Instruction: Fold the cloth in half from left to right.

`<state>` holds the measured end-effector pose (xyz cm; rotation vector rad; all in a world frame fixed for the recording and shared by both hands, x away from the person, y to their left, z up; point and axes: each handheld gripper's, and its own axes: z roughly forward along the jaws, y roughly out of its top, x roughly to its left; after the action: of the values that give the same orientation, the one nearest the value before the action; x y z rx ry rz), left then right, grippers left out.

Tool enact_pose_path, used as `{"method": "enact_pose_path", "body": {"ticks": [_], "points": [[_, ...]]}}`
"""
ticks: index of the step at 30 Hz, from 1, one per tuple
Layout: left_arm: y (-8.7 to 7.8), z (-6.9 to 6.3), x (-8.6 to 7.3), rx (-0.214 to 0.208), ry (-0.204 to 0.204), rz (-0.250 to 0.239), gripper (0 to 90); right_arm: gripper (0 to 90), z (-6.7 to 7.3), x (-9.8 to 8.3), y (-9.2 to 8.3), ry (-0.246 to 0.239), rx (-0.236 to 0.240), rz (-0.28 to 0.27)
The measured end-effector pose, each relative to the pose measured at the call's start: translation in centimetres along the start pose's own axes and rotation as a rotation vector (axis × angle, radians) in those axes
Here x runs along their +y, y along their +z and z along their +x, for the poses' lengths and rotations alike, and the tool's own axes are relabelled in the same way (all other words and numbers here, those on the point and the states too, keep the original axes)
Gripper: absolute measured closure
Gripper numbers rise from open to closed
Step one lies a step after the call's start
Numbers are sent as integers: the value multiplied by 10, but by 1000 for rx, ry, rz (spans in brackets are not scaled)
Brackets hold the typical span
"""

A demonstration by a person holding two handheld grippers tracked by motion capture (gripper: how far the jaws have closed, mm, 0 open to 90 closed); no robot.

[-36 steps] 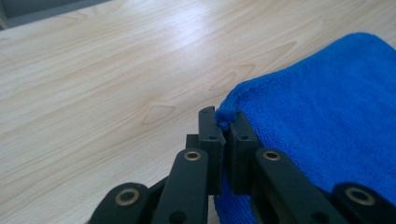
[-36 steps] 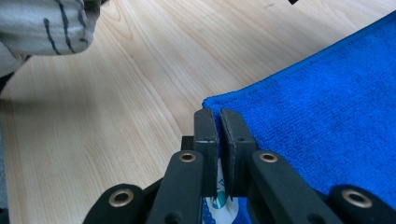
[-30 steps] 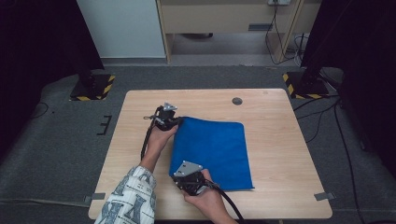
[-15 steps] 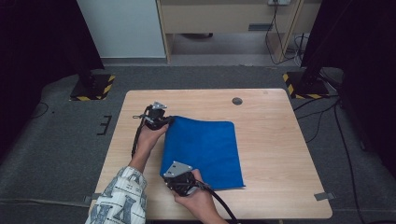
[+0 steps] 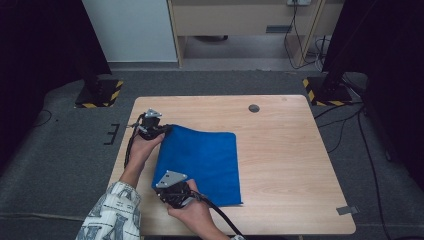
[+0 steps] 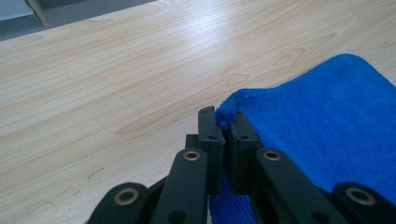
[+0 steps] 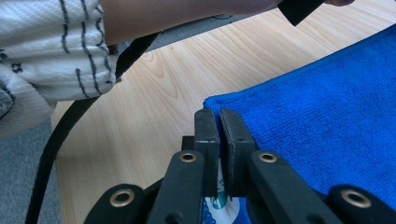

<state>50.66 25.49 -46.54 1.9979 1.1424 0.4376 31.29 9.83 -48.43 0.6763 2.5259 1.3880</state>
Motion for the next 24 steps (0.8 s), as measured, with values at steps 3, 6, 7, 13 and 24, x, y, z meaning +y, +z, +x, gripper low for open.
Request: {"method": "enact_pose_path", "body": {"ticks": [3,6,7,13,24], "points": [[4,-4,0,-1,2,8,855,863,-3,-4,-1,0,8,8],[10,-9,2,-7,-20,2,850,864,-8,-11,-5,14,7,12],[13,-12,3,-10,-23,4,850,863,-9,-13,-7,17,5,12],[29,-32,10,-14,-8,26,852,863,-21,-28,-22,41,-8,9],[55,-59,17,-40,-22,38,851,863,-39,-48,-46,66,-38,25]]}}
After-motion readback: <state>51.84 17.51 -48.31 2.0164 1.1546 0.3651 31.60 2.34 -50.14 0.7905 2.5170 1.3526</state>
